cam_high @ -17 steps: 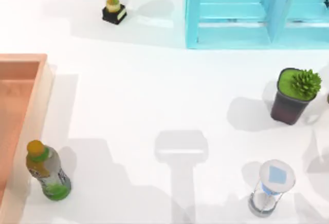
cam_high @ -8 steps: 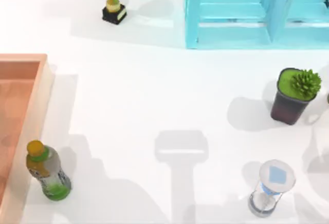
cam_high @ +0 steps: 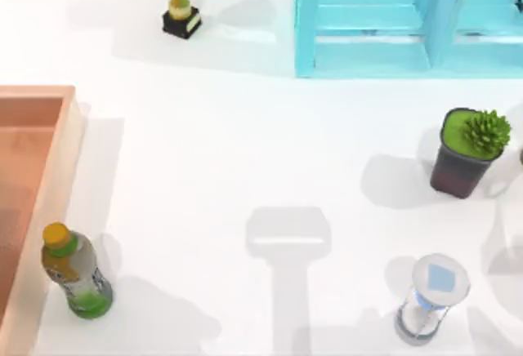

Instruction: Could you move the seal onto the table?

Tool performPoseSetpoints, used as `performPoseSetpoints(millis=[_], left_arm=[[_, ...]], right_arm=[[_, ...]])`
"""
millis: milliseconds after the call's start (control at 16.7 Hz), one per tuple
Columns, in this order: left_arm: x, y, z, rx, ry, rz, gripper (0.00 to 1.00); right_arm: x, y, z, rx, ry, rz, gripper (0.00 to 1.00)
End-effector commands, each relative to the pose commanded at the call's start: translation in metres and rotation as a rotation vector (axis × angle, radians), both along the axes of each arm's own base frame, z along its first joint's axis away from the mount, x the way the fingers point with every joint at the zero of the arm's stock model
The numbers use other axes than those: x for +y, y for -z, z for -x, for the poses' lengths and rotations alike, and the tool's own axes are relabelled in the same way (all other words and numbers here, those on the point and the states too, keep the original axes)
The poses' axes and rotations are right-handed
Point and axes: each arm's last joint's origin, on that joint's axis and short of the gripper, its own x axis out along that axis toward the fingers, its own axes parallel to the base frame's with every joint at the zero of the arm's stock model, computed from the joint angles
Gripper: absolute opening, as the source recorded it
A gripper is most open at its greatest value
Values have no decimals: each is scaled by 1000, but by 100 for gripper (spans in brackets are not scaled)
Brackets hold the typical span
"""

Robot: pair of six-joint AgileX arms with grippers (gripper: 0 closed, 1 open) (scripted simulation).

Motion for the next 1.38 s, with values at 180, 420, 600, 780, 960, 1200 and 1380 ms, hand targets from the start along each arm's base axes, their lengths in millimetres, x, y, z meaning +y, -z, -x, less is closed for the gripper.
performPoseSetpoints(millis=[180,420,600,780,960,1200,1380], left_arm=[[0,1,0,0,0,0,100],[0,1,0,0,0,0,77],[0,1,0,0,0,0,55],[0,1,0,0,0,0,32],[0,1,0,0,0,0,10],[0,1,0,0,0,0,0],[0,1,0,0,0,0,0]], right_arm=[[0,0,0,0,0,0,100],[0,0,0,0,0,0,100],[0,0,0,0,0,0,100],[0,0,0,0,0,0,100],[0,0,0,0,0,0,100],[0,0,0,0,0,0,100],[0,0,0,0,0,0,100]])
